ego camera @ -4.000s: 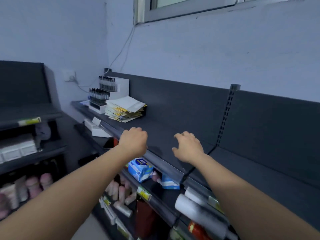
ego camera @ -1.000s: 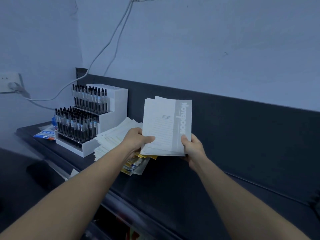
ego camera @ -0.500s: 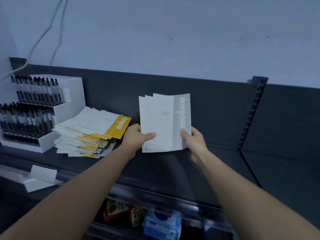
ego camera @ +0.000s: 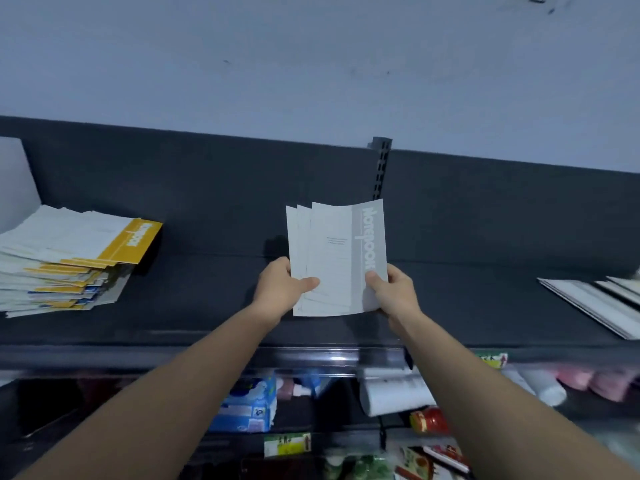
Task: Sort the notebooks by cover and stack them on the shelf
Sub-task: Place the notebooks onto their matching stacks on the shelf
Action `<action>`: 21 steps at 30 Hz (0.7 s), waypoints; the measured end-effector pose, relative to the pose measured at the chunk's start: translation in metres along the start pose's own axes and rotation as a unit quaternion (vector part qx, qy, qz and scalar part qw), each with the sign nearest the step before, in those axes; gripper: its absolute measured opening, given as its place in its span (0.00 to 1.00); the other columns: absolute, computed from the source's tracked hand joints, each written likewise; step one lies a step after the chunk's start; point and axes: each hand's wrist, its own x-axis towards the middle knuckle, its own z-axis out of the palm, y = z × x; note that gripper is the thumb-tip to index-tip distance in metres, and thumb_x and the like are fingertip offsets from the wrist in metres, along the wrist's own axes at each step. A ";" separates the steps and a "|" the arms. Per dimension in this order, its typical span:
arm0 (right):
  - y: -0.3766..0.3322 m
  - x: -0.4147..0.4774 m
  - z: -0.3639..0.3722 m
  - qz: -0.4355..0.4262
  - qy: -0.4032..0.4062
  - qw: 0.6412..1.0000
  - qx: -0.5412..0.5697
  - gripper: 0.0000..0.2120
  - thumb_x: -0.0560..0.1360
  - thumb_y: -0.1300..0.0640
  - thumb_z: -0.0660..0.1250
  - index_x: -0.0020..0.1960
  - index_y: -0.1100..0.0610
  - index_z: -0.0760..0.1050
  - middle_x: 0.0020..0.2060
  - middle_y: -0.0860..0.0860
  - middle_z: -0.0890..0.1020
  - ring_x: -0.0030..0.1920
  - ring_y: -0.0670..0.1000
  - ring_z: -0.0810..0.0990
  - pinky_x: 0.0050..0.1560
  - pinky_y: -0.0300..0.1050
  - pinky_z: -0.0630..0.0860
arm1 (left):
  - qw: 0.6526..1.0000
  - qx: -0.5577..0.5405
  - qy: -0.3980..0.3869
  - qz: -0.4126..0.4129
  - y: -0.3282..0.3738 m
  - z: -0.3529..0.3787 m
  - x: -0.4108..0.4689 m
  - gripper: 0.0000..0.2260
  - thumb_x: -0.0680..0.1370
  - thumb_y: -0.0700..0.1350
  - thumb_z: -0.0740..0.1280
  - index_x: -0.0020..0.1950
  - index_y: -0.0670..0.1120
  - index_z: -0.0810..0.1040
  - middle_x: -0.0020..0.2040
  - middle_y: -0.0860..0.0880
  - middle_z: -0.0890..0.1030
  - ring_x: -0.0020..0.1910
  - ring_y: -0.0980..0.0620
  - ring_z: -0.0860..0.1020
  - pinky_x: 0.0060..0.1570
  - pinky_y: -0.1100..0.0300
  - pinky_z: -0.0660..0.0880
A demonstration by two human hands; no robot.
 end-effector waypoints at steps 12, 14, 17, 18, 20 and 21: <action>0.017 0.018 -0.173 -0.005 0.048 0.995 -0.092 0.05 0.77 0.59 0.62 0.49 0.55 0.76 0.42 0.50 0.81 0.42 0.51 0.77 0.42 0.45 0.75 | 0.998 0.044 -0.045 0.012 0.056 0.166 -0.035 0.08 0.75 0.44 0.71 0.50 0.44 0.76 0.48 0.51 0.79 0.45 0.51 0.78 0.40 0.59 0.74; 0.019 0.022 -0.200 -0.007 0.052 0.992 -0.117 0.05 0.77 0.59 0.62 0.49 0.56 0.76 0.41 0.50 0.80 0.40 0.50 0.76 0.38 0.42 0.72 | 0.997 0.050 -0.051 0.010 0.064 0.191 -0.040 0.09 0.76 0.44 0.71 0.51 0.43 0.76 0.47 0.51 0.79 0.44 0.52 0.78 0.39 0.59 0.74; 0.021 0.030 -0.235 -0.008 0.053 0.988 -0.143 0.04 0.77 0.58 0.62 0.48 0.57 0.76 0.40 0.50 0.78 0.39 0.49 0.75 0.36 0.42 0.71 | 0.997 0.047 -0.062 0.002 0.073 0.224 -0.043 0.10 0.76 0.44 0.71 0.53 0.43 0.76 0.49 0.50 0.80 0.47 0.50 0.79 0.48 0.54 0.78; 0.022 0.033 -0.245 -0.005 0.054 0.988 -0.143 0.05 0.77 0.58 0.62 0.48 0.57 0.76 0.39 0.49 0.78 0.38 0.48 0.75 0.34 0.41 0.70 | 0.997 0.047 -0.064 0.001 0.077 0.234 -0.043 0.10 0.76 0.44 0.71 0.53 0.43 0.76 0.50 0.50 0.80 0.49 0.49 0.79 0.49 0.53 0.78; 0.026 0.040 -0.262 0.003 0.057 0.989 -0.134 0.05 0.77 0.59 0.62 0.48 0.56 0.76 0.38 0.47 0.79 0.37 0.47 0.75 0.34 0.40 0.70 | 0.996 0.048 -0.069 0.001 0.083 0.253 -0.041 0.10 0.75 0.44 0.71 0.54 0.43 0.76 0.53 0.50 0.81 0.50 0.49 0.79 0.50 0.54 0.78; 0.028 0.044 -0.269 0.008 0.061 0.989 -0.131 0.05 0.77 0.58 0.62 0.48 0.56 0.76 0.38 0.47 0.79 0.37 0.47 0.75 0.34 0.40 0.70 | 0.996 0.049 -0.073 0.002 0.085 0.261 -0.039 0.10 0.75 0.43 0.71 0.55 0.43 0.76 0.54 0.50 0.81 0.50 0.49 0.79 0.50 0.54 0.78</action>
